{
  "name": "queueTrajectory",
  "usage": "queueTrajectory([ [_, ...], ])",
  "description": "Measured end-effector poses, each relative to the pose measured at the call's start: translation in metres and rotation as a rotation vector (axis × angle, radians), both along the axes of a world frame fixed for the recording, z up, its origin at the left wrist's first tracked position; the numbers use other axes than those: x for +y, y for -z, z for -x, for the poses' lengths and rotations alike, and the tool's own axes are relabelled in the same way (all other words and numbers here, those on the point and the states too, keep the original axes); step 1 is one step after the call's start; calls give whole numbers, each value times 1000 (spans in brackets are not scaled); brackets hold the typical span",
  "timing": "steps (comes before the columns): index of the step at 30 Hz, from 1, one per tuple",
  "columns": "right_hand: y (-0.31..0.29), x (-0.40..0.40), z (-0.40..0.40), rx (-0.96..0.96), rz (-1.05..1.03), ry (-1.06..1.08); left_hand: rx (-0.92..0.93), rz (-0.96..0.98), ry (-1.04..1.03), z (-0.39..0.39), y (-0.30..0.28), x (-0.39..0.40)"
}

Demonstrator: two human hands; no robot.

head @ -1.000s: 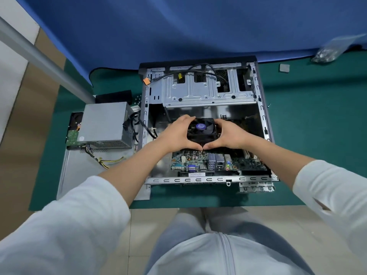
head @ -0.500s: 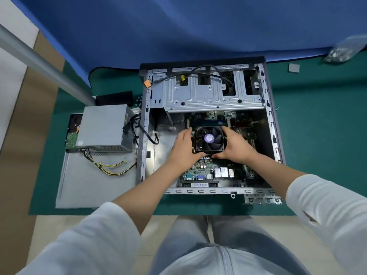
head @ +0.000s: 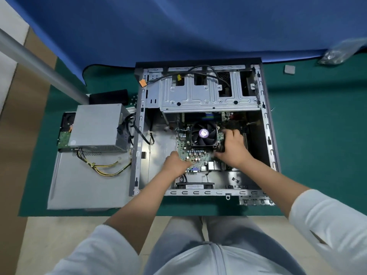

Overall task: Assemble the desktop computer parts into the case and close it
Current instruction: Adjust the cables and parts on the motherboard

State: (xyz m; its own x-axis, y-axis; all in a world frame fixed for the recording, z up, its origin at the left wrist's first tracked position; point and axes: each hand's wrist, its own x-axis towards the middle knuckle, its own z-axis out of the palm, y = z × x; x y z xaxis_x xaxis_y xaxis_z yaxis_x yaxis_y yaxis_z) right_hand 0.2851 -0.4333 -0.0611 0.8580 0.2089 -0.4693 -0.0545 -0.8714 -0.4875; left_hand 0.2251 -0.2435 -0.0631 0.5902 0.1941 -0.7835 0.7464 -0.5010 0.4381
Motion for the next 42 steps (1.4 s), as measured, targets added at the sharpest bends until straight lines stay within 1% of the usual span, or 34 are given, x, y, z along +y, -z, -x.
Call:
queueTrajectory([
  [1,-2,-4,6,-26,36,-52,35,13,-27,-1,-1,1],
  [2,-5,-9,13,2,59,-119,57,28,-50,-1,-1,2],
  [5,-10,-19,28,271,105,-303,67,23,-72,-2,-4,2],
  [6,-10,-20,29,290,157,-365,61,14,-65,-2,-2,2],
  [8,-12,-16,26,202,262,-470,43,0,-81,-2,-2,2],
  [10,-15,-12,23,121,303,-502,31,11,-117,-2,-1,3],
  [14,-16,-16,27,88,252,-436,20,95,-253,-3,0,9],
  [17,-16,-20,27,52,244,-407,27,132,-253,-3,-5,8],
  [20,-13,-21,26,86,235,-383,55,152,-263,-1,-3,8],
  [23,-11,-20,26,123,269,-359,135,166,-261,-2,-6,2],
  [26,-13,-21,27,100,267,-358,214,210,-267,2,-9,-1],
  [30,-15,-21,29,48,256,-417,267,331,-405,5,-7,5],
  [32,-16,-20,29,23,243,-391,264,298,-336,6,-7,6],
  [33,-16,-20,29,-1,222,-339,252,280,-291,7,-8,5],
  [35,-14,-19,27,-30,121,-157,224,268,-248,6,-10,3],
  [37,-11,-19,26,13,8,-1,196,265,-201,6,-13,5],
  [39,-8,-19,24,45,-50,39,136,258,-129,6,-18,5],
  [42,-9,-17,21,48,-133,59,48,263,-75,6,-22,3],
])
